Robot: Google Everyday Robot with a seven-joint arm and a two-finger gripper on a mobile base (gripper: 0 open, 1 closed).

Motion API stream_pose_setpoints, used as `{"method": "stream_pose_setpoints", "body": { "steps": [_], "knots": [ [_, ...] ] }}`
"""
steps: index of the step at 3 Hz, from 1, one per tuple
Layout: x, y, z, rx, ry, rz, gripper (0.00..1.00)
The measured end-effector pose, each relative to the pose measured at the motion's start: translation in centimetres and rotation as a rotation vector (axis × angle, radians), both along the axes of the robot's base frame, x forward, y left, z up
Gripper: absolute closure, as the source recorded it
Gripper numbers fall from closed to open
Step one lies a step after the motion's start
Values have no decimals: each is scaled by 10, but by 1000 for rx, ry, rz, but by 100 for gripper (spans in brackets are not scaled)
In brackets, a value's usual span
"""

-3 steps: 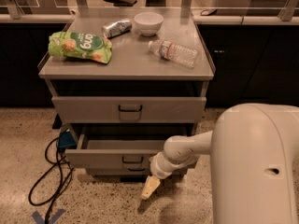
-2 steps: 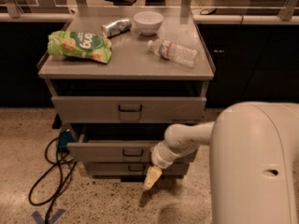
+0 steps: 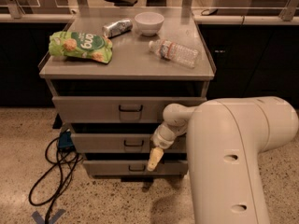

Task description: Close middle drawer

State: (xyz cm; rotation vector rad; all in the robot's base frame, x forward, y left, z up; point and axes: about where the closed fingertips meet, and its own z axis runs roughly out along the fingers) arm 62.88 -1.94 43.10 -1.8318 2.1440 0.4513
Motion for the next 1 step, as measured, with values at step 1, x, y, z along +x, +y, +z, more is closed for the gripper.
{"method": "stream_pose_setpoints", "body": {
  "steps": [1],
  "knots": [
    [0, 0, 0, 0, 0, 0, 0]
  ]
}}
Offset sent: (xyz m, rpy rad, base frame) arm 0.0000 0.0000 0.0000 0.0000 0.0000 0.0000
